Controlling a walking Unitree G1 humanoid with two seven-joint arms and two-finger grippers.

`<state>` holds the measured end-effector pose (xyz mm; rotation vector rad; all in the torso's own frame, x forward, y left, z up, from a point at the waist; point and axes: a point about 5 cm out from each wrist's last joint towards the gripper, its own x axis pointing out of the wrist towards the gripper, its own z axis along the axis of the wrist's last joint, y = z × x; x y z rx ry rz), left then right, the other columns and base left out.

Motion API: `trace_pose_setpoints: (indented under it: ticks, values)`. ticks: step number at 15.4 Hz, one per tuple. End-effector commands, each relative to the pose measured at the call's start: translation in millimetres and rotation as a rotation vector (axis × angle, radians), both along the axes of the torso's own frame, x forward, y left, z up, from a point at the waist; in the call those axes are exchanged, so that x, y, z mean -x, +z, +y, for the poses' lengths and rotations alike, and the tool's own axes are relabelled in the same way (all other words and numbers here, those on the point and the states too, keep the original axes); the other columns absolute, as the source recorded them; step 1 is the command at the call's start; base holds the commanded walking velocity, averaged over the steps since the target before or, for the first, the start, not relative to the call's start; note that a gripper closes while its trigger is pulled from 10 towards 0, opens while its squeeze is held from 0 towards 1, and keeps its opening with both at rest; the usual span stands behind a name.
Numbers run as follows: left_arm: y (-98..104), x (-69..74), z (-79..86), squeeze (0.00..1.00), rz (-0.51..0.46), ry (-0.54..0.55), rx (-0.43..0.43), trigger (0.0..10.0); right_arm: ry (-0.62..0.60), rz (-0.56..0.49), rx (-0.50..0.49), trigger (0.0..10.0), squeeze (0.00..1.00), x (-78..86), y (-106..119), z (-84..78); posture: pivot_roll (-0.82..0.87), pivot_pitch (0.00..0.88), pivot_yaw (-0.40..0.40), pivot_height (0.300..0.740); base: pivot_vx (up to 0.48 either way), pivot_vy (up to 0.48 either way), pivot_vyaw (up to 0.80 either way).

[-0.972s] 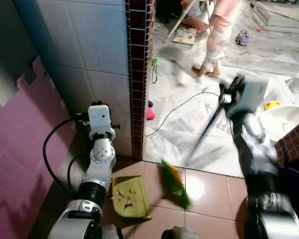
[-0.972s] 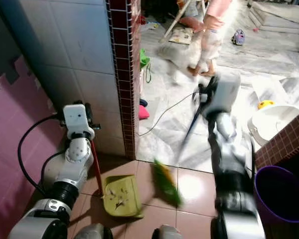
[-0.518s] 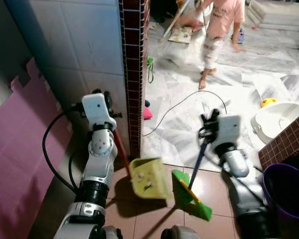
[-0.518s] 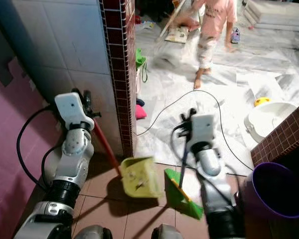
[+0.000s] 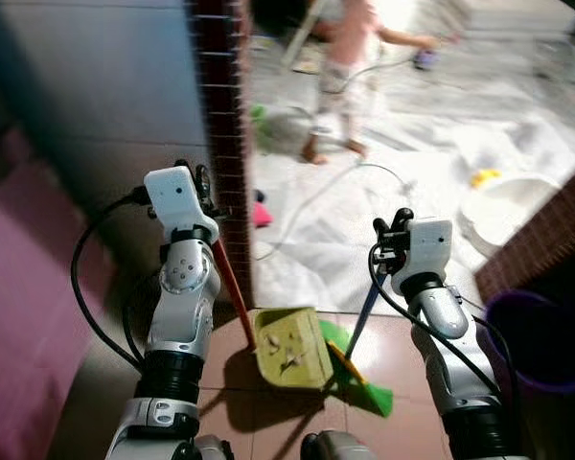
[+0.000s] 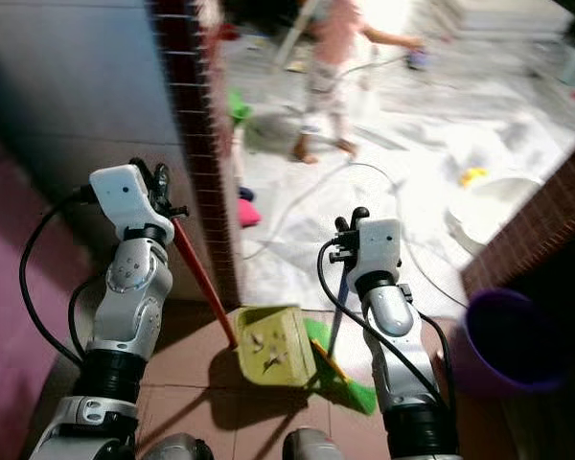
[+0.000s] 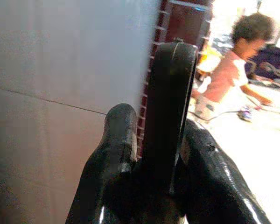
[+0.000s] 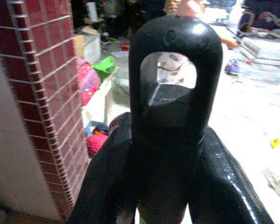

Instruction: Sweep floor

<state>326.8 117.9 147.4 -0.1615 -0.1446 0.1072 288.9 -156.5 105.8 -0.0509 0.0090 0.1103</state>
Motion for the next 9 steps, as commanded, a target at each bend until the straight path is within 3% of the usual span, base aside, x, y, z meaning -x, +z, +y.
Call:
trace_pose_setpoints:
  ticks: [1, 6, 9]
  values:
    - [17.0, 1.3, -1.0, 0.0, -0.066, -0.009, 0.023, 10.0, 0.002, 0.033, -0.029, 10.0, 0.0, 1.5, -3.8, 1.8, -0.11, 0.0, 0.017, 0.74, 0.0, 0.0, -0.47]
    - [19.9, -0.2, -1.4, 0.0, -0.06, -0.011, 0.025, 10.0, 0.005, 0.037, -0.029, 10.0, 0.0, 1.7, -3.6, 1.7, -0.12, 0.0, 0.014, 0.74, 0.0, 0.0, -0.43]
    - [19.6, -0.2, -1.4, 0.0, -0.052, -0.011, 0.028, 10.0, 0.004, 0.041, -0.03, 10.0, 0.0, 0.2, -3.6, 1.1, -0.11, 0.0, 0.013, 0.74, 0.0, 0.0, -0.75]
